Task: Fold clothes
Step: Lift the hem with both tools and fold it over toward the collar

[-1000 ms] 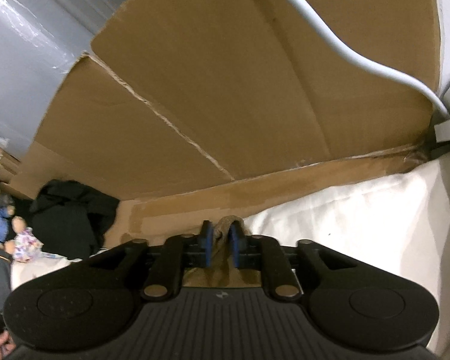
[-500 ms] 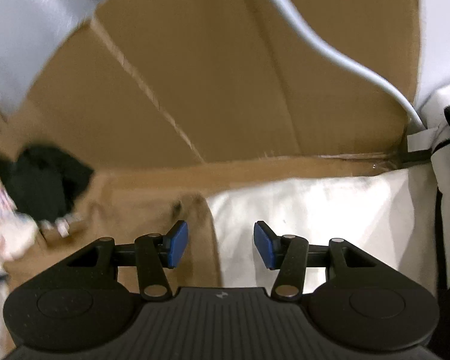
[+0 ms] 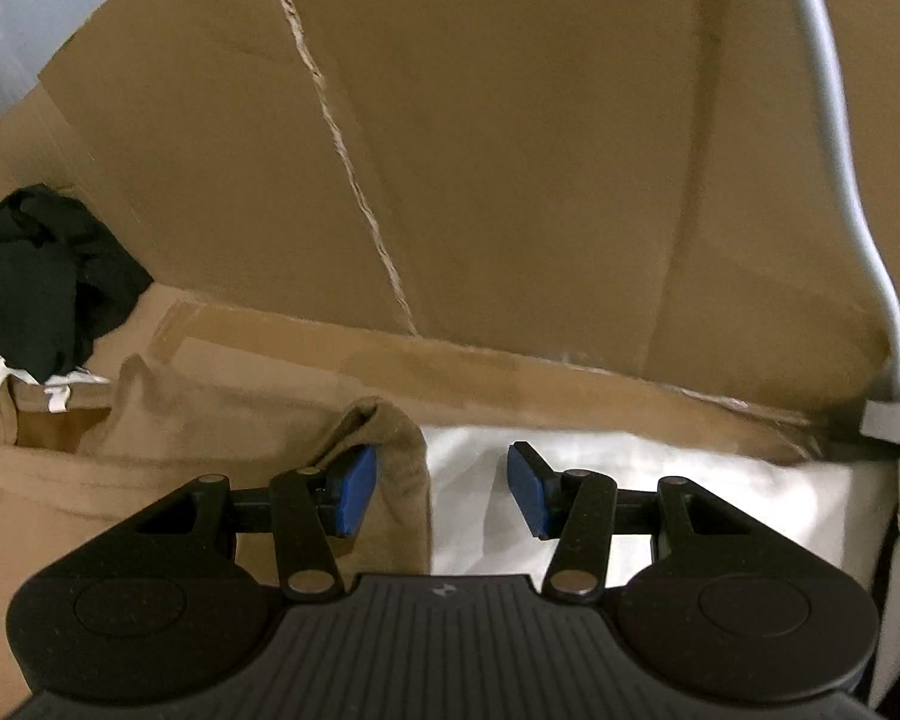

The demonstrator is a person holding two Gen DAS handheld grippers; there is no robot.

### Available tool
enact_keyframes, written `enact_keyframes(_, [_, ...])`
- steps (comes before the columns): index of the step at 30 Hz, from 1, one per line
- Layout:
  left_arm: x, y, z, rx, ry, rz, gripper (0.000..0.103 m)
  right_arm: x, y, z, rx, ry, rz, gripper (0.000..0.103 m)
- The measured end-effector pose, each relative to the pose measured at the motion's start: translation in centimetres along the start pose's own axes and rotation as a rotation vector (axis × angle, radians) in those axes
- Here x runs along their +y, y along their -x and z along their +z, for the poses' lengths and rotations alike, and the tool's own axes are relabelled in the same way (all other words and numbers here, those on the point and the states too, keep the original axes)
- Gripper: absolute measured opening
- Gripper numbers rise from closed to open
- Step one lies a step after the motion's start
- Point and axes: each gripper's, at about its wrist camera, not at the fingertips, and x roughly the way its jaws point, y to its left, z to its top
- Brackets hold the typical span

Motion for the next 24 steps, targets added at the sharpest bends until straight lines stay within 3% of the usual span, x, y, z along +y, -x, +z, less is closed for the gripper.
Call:
enact_keyframes(5, [0.2, -0.5, 0.4, -0.009, 0.029, -0.030, 0.032, 0.4, -0.1, 0.5, -0.020, 0.025, 0.041, 0.053])
enact_keyframes(7, [0.6, -0.7, 0.5, -0.014, 0.060, -0.048, 0.030, 0.1, -0.1, 0.7, -0.025, 0.020, 0.039, 0.045])
enact_keyframes(9, [0.6, -0.9, 0.6, -0.019, 0.059, -0.045, 0.026, -0.3, -0.5, 0.6, -0.029, -0.018, 0.053, 0.019])
enact_keyframes(10, [0.7, -0.9, 0.6, -0.021, 0.073, -0.049, 0.013, -0.3, -0.8, 0.6, -0.030, -0.031, 0.058, 0.016])
enact_keyframes(12, [1.7, -0.8, 0.5, -0.036, 0.143, -0.084, 0.011, -0.5, -0.9, 0.4, -0.036, -0.053, 0.067, 0.007])
enact_keyframes(18, [2.2, 0.3, 0.2, -0.095, 0.157, -0.098, 0.008, -0.3, -0.9, 0.6, -0.065, -0.074, 0.046, 0.005])
enact_keyframes(24, [2.0, 0.5, 1.4, -0.090, 0.146, -0.068, 0.003, -0.4, -0.8, 0.9, -0.074, -0.086, 0.022, 0.005])
